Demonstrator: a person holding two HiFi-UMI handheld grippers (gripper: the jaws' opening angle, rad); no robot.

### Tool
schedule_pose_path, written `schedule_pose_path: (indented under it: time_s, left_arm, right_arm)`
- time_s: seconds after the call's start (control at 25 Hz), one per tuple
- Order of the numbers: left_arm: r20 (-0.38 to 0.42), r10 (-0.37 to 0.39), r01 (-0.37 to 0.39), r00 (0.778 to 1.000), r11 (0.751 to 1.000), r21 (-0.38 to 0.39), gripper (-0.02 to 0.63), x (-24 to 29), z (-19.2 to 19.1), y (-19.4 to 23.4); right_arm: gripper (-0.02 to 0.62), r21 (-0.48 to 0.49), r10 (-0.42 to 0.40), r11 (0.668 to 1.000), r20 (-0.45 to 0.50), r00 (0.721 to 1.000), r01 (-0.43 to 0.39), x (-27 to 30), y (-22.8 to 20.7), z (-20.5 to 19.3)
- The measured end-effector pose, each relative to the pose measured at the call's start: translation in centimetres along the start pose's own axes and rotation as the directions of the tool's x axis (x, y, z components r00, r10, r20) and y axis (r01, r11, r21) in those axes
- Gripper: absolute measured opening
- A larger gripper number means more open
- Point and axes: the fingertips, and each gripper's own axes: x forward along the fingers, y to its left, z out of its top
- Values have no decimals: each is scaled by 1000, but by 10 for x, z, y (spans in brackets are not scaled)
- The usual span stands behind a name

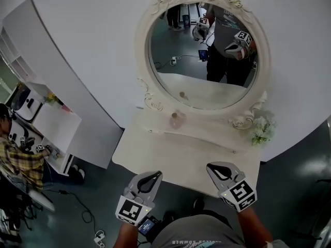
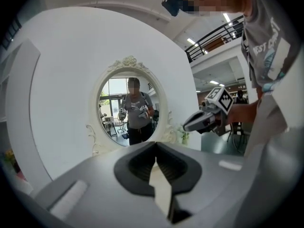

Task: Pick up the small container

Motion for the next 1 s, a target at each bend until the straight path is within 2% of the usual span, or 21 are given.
schedule_pose_path:
  time_s: [0.2, 0.44, 0.72, 1.0]
  left_arm:
    - [-32, 43, -43, 999, 999, -5, 3, 20, 1, -3]
    - [-53, 39, -40, 998, 999, -18, 3, 39, -8, 0]
    - [-38, -28, 27, 999, 999, -23, 3, 69, -14, 22]
    - [-24, -114, 114, 993, 993, 10, 3, 110, -11, 57]
  right_arm:
    - [2, 2, 53, 999, -4, 999, -53, 6, -22, -10]
    - [2, 27, 62, 998, -15, 998, -62, 12, -34, -22]
    - [2, 56, -14, 998, -46, 999, 17, 20, -53, -28]
    - [2, 96, -113, 988, -70, 991, 119, 28, -75, -23]
